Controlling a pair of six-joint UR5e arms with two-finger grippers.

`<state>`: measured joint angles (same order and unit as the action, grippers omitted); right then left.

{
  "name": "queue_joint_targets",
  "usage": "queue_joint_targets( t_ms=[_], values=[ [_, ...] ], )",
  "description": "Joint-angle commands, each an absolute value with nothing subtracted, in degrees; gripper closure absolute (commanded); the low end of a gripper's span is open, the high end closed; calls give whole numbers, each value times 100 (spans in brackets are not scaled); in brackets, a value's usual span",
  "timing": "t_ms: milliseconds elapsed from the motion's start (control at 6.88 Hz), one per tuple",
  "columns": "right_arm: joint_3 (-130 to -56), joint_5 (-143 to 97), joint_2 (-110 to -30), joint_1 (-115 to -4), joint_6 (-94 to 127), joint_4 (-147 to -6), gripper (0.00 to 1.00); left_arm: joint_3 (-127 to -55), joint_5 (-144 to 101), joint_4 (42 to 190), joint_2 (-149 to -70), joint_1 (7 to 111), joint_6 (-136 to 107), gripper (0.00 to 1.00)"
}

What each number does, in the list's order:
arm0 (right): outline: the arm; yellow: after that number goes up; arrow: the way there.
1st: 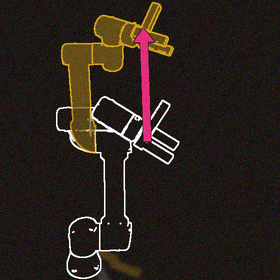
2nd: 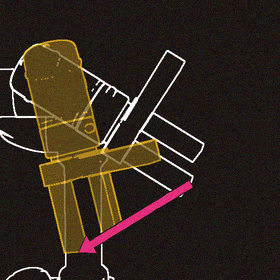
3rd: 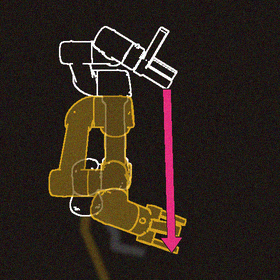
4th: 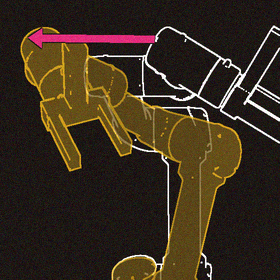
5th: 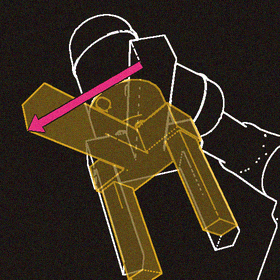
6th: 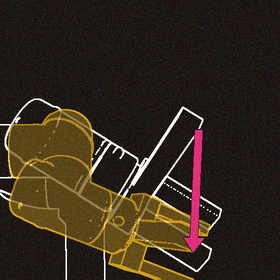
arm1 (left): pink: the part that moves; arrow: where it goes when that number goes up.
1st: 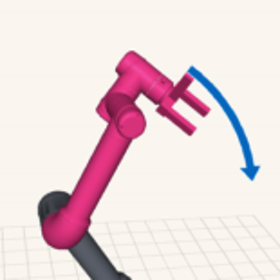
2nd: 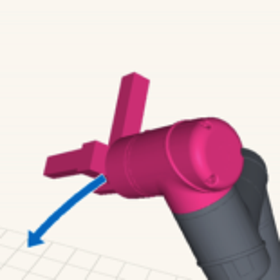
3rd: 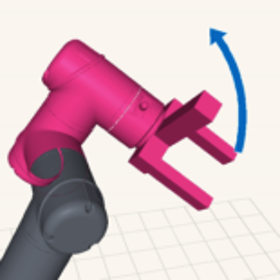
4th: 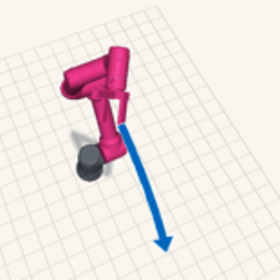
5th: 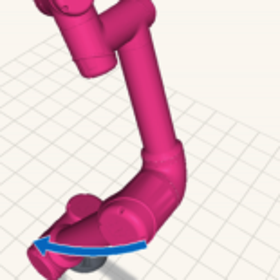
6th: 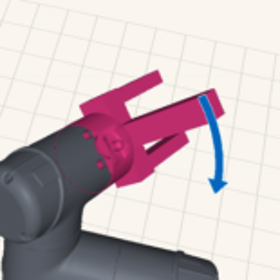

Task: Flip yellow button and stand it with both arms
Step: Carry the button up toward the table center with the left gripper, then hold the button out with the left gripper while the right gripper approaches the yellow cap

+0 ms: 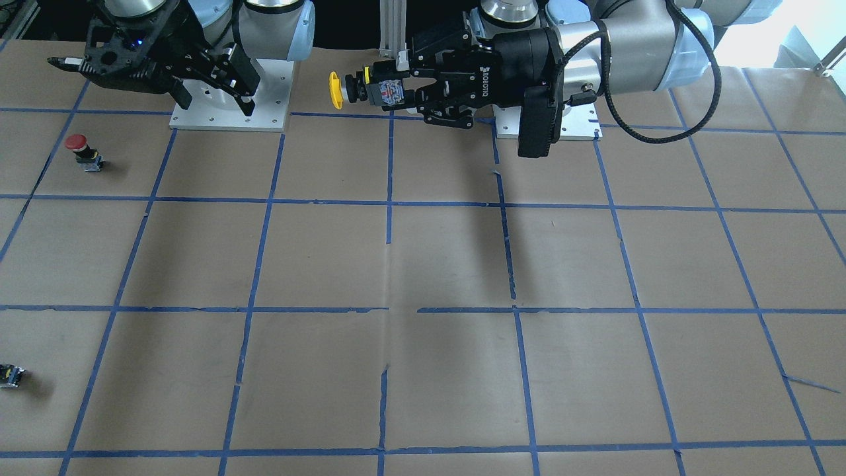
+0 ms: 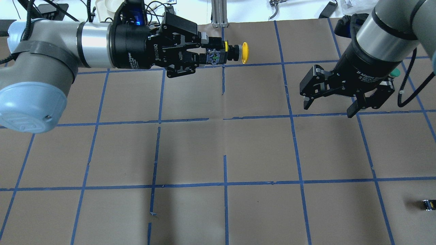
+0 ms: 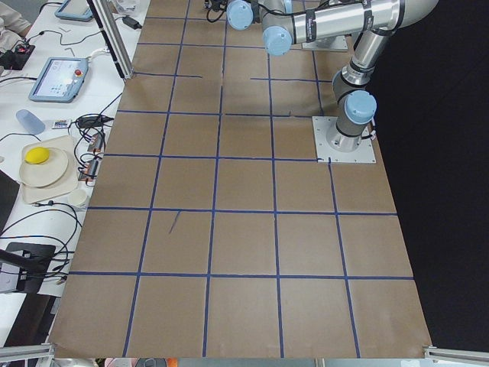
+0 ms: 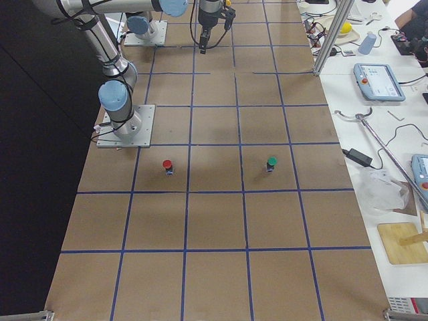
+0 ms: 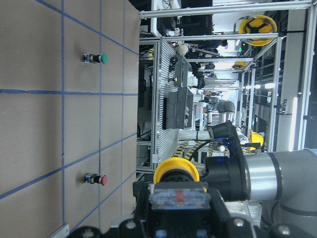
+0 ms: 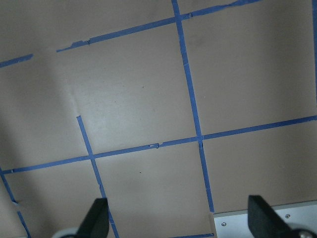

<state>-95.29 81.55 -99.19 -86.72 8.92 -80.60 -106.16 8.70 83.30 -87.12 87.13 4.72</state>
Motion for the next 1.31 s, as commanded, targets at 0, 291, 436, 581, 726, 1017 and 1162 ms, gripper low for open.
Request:
queue_joint_targets(
  t_ms=[0, 291, 436, 581, 726, 1017, 1162],
  values=[
    [-9449, 6429, -9887, -7985, 1297, -7999, 0, -10652, 616, 8279, -8780, 8719, 466, 93],
    [-9387, 4998, -9905, -7875, 2624, -7989, 0, -10670, 615, 8235, -8807, 8728, 457, 94],
    [-9387, 4331, -9888, -7875, 3054, -8007, 0, -10670, 607, 8235, -8807, 8728, 466, 94],
    [-9395, 3689, -9896, -7875, 3789, -8050, 0, -10670, 606, 8235, -8807, 8728, 466, 94],
    [-9474, 3326, -9888, -7919, 4206, -8190, 1, -10670, 606, 8235, -8798, 8736, 457, 94],
    [-9597, 2885, -9861, -7963, 4541, -8165, 1, -10670, 606, 8235, -8798, 8736, 457, 94],
    [-9737, 2787, -9844, -7972, 4831, -8200, 1, -10670, 606, 8227, -8815, 8762, 457, 94]
  ],
)
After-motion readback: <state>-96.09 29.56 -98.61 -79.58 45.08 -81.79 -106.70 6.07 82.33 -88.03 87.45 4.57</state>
